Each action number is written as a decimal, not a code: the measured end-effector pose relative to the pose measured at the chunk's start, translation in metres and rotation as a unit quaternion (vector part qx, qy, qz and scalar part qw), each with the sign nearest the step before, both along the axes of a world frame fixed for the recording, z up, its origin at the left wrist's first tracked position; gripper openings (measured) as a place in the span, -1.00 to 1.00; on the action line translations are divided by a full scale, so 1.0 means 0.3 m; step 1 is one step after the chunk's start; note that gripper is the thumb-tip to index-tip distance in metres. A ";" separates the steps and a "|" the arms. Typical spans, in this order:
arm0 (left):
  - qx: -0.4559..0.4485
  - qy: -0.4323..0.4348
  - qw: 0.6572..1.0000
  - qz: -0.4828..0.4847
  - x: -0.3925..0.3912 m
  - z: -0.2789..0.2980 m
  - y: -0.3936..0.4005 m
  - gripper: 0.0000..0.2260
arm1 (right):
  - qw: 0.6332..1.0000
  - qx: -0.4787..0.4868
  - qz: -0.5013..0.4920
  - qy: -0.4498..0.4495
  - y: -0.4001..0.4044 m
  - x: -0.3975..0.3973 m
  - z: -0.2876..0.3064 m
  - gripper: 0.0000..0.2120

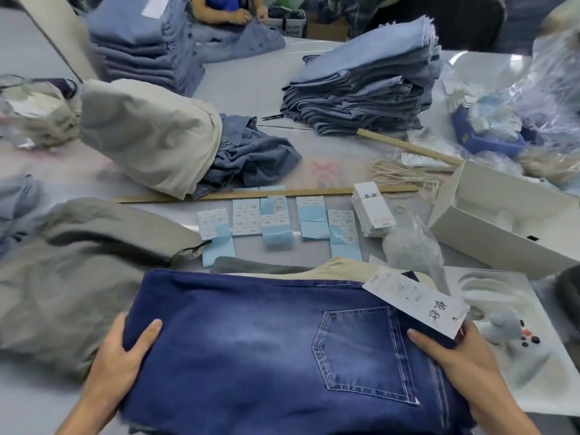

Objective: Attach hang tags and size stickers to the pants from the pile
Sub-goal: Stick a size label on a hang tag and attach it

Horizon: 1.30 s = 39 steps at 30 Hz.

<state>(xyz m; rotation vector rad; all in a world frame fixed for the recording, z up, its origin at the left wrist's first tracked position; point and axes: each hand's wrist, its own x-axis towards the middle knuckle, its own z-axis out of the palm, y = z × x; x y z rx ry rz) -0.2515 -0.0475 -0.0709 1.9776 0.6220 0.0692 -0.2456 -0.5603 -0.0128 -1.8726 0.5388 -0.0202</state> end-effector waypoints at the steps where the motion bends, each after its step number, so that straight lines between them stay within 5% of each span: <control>1: -0.001 -0.010 1.000 -0.002 -0.009 0.012 -0.001 -0.80 | 1.000 -0.011 -0.002 -0.002 -0.018 -0.011 -0.012 -0.46; 6: -0.004 0.059 0.998 -0.024 -0.010 -0.090 -0.005 -0.73 | 0.995 -0.085 0.037 0.029 -0.013 -0.035 -0.066 -0.48; 11: 0.131 0.056 0.989 -0.027 -0.033 -0.163 0.000 -0.81 | 0.955 -0.291 0.051 0.002 0.010 -0.018 -0.060 -0.36; 14: 0.084 0.076 0.993 -0.012 -0.051 -0.146 0.016 -0.75 | 0.972 -0.226 0.071 0.007 0.056 -0.018 -0.026 -0.54; 18: 0.034 0.115 0.992 -0.029 0.000 -0.124 0.019 -0.44 | 0.995 -0.042 0.023 0.092 0.052 0.007 -0.014 -0.51; 23: -0.111 0.182 0.976 -0.041 0.033 -0.084 0.026 -0.60 | 0.987 -0.003 0.039 0.155 0.012 0.013 -0.009 -0.61; 28: -0.021 0.072 0.997 -0.007 -0.006 -0.121 -0.010 -0.87 | 0.993 0.010 0.052 0.106 0.016 0.008 -0.024 -0.64; 31: 0.054 0.036 0.998 0.016 -0.043 -0.129 -0.032 -0.80 | 0.997 -0.017 0.069 0.034 0.054 -0.006 -0.016 -0.48; 36: 0.133 0.075 0.988 -0.001 -0.044 -0.101 -0.054 -0.55 | 0.997 0.033 0.048 0.043 0.050 0.007 0.008 -0.54; 39: 0.115 0.043 0.992 -0.029 -0.008 -0.033 -0.034 -0.69 | 0.998 0.046 0.029 0.044 0.032 0.011 0.054 -0.55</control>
